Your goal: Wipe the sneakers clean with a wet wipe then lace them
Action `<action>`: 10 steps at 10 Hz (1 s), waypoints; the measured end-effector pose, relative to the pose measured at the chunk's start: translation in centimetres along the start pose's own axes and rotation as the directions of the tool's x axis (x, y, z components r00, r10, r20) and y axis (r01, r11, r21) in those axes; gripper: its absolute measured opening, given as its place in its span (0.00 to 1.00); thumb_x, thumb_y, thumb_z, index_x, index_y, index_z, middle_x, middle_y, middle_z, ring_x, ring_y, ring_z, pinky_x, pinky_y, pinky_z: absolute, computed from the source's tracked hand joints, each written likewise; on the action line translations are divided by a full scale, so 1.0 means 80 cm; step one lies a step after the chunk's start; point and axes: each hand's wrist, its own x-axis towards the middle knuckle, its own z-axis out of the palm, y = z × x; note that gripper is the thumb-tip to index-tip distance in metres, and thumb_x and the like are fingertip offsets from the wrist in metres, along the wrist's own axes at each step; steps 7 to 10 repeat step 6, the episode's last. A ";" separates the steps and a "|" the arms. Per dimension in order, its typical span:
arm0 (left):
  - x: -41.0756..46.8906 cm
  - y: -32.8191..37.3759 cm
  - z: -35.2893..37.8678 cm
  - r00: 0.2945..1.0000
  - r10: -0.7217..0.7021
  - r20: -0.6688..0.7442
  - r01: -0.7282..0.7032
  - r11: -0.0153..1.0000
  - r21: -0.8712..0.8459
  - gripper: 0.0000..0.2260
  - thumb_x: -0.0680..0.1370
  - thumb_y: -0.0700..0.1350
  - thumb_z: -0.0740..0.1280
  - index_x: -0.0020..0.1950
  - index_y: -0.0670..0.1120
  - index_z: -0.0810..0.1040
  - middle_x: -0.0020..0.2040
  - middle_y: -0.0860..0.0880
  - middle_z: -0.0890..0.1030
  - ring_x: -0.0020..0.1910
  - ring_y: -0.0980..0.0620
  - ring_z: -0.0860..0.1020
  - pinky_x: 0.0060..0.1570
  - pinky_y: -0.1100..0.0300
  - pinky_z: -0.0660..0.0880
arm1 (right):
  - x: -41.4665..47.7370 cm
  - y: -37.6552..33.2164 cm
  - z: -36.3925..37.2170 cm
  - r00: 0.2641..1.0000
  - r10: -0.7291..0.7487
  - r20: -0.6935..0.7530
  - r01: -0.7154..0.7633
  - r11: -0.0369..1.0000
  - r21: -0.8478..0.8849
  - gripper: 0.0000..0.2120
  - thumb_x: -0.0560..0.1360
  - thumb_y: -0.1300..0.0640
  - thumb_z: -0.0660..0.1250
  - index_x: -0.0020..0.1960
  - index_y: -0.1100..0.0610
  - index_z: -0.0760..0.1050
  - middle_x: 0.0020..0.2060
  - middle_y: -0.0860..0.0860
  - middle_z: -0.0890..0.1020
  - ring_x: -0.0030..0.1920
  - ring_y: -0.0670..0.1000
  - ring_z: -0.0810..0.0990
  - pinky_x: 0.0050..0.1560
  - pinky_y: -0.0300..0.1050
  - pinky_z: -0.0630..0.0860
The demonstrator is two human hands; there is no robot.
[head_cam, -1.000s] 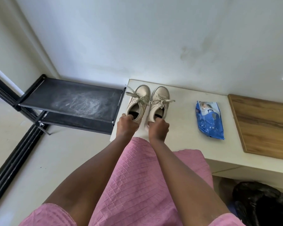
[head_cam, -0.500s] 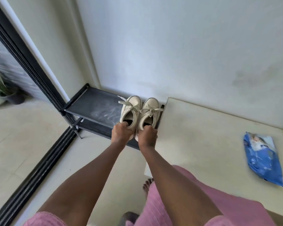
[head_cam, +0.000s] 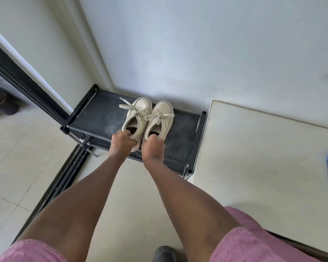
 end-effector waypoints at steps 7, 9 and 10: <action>-0.041 0.005 0.004 0.994 -0.092 0.054 0.088 0.993 0.074 0.26 0.75 0.40 0.62 0.72 0.46 0.60 0.63 0.38 0.71 0.58 0.37 0.72 0.52 0.48 0.70 | -0.029 0.004 -0.013 0.990 -0.137 0.034 0.142 0.971 -0.192 0.19 0.79 0.59 0.57 0.70 0.57 0.63 0.61 0.62 0.70 0.62 0.61 0.70 0.56 0.52 0.71; -0.041 0.005 0.004 0.994 -0.092 0.054 0.088 0.993 0.074 0.26 0.75 0.40 0.62 0.72 0.46 0.60 0.63 0.38 0.71 0.58 0.37 0.72 0.52 0.48 0.70 | -0.029 0.004 -0.013 0.990 -0.137 0.034 0.142 0.971 -0.192 0.19 0.79 0.59 0.57 0.70 0.57 0.63 0.61 0.62 0.70 0.62 0.61 0.70 0.56 0.52 0.71; -0.041 0.005 0.004 0.994 -0.092 0.054 0.088 0.993 0.074 0.26 0.75 0.40 0.62 0.72 0.46 0.60 0.63 0.38 0.71 0.58 0.37 0.72 0.52 0.48 0.70 | -0.029 0.004 -0.013 0.990 -0.137 0.034 0.142 0.971 -0.192 0.19 0.79 0.59 0.57 0.70 0.57 0.63 0.61 0.62 0.70 0.62 0.61 0.70 0.56 0.52 0.71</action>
